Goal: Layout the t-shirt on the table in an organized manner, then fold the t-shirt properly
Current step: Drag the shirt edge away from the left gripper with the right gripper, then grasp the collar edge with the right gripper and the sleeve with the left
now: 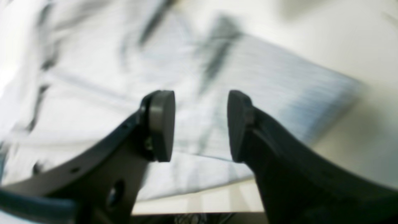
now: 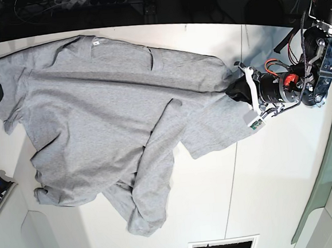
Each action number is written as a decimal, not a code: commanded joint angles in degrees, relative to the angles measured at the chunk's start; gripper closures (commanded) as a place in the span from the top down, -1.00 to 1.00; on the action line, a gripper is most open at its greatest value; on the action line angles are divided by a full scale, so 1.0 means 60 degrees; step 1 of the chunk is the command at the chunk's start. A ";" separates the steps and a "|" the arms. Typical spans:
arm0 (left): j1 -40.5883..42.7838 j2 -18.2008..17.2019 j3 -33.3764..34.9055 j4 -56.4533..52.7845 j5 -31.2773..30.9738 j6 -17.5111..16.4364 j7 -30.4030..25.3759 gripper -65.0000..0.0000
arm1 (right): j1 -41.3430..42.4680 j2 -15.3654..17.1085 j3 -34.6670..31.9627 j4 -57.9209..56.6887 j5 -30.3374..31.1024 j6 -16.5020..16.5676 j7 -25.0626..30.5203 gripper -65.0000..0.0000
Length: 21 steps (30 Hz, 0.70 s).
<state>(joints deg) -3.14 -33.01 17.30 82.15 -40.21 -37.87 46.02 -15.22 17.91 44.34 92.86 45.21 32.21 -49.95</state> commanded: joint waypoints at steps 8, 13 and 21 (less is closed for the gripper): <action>0.0674 -0.0025 -0.0040 0.0262 -0.0117 -0.0095 -0.0200 -0.66 | 0.0029 0.0160 -0.2991 0.0317 0.0685 0.0484 -0.0455 -0.17; 0.0929 -0.0029 -0.0040 0.0262 -0.0095 -0.0098 -0.0200 -0.66 | 0.0069 0.0131 -0.5807 0.1275 -0.0175 0.0357 -0.0160 -0.17; 0.0951 -0.0033 -0.0087 0.0262 0.0211 -0.0095 -0.0448 -0.66 | 0.0131 -0.0896 -0.8863 0.1472 -0.3351 0.0124 0.1268 -0.17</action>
<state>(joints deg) 3.18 -32.40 17.28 82.91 -38.37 -37.98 44.23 -14.92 12.43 -9.13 100.75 23.77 32.93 -43.59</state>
